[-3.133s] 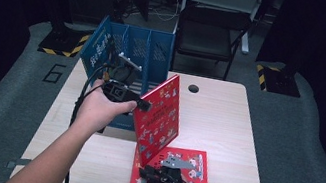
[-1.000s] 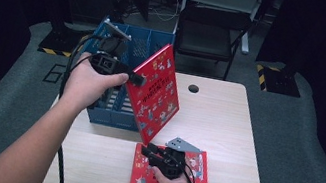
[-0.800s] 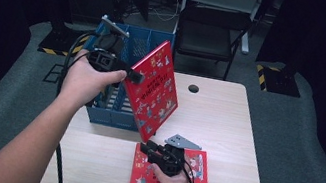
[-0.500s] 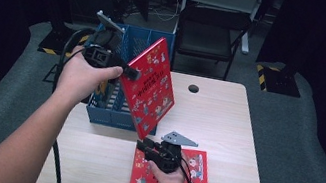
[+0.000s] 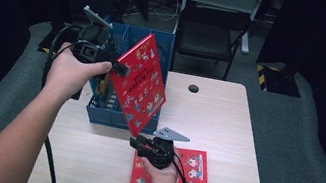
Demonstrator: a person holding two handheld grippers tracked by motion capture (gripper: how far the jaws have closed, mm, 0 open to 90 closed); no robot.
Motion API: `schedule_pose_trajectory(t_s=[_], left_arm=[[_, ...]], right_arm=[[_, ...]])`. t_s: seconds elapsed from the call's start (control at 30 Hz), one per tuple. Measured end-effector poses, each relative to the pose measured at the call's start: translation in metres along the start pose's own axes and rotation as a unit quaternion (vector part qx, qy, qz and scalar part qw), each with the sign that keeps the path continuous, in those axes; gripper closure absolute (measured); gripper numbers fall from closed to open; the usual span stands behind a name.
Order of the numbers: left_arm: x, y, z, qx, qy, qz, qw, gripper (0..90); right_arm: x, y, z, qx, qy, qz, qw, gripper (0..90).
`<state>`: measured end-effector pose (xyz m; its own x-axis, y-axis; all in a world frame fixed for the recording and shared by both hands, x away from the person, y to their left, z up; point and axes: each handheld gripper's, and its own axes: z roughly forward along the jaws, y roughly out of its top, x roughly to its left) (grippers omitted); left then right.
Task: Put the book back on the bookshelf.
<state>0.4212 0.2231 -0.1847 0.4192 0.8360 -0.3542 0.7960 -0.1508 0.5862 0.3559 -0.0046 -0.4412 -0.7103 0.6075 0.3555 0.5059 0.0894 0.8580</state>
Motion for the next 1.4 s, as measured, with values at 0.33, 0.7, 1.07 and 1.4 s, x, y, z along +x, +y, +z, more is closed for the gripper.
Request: schedule_pose_trajectory(t_s=[0.33,0.7,1.07,1.4], left_arm=[[0.011,0.002,-0.008,-0.008,0.011,-0.023,0.9996,77.6],[0.029,0.005,-0.017,-0.022,0.022,-0.048,0.9984,77.9],[0.037,0.008,-0.020,-0.024,0.037,-0.056,0.9974,78.1],[0.044,0.011,-0.022,-0.023,0.048,-0.070,0.9961,78.2]], right_arm=[[0.005,0.007,0.013,0.006,0.009,0.008,0.9999,67.8],[0.006,0.019,0.027,0.007,0.006,-0.005,0.9999,67.7],[0.007,0.030,0.039,0.031,0.013,0.003,0.9994,67.8],[0.005,0.036,0.050,0.037,0.019,0.017,0.9990,67.9]])
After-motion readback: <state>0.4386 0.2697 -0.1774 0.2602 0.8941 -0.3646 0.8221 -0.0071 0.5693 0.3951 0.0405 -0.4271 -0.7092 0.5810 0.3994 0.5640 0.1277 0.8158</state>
